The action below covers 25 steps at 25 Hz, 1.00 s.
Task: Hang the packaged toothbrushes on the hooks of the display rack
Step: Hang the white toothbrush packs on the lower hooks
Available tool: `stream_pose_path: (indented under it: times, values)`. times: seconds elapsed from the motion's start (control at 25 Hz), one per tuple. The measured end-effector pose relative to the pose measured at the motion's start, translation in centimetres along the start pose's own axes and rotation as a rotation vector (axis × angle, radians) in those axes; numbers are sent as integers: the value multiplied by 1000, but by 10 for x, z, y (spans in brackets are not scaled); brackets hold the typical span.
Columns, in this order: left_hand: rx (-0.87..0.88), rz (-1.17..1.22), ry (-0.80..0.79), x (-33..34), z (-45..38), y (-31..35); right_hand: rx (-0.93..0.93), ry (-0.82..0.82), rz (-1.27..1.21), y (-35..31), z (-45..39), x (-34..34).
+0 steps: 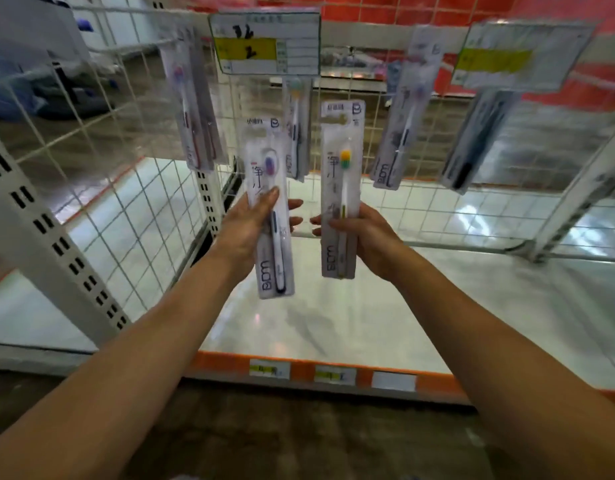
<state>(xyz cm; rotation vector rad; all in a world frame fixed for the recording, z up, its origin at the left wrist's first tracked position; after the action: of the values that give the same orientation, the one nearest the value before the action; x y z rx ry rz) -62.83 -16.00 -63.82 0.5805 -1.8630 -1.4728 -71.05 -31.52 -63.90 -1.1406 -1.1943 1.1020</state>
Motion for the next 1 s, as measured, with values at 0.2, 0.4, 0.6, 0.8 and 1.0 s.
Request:
stream_pose_path:
  times: [0.2,0.4,0.6,0.8,1.0]
  values:
    - [101,42,10,26,-5,21,-107,138,-62,-31,-3,-6]
    - [154,51,39,16,-12,31,-131,136,50,-38,-24,2]
    - [117,-125,48,2,-25,34,-141,82,106,-45,-49,4]
    - [105,-235,8,-2,-28,42,-150,68,125,-51,-61,5]
    - [77,-182,43,-1,-34,37,-133,91,171,-47,-76,12]
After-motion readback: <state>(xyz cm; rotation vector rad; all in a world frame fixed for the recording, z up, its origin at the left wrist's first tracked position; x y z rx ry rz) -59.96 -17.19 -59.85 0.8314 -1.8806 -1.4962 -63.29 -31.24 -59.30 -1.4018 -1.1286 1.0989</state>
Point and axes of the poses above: each hand's wrist, its own z-axis away from the middle knuckle, its own x-axis out of the palm, y = z × x, the point moved 2 cm from there along -z, towards the middle knuckle, and after that the axes turned 12 degrees about -y, right-handed, at the moved point
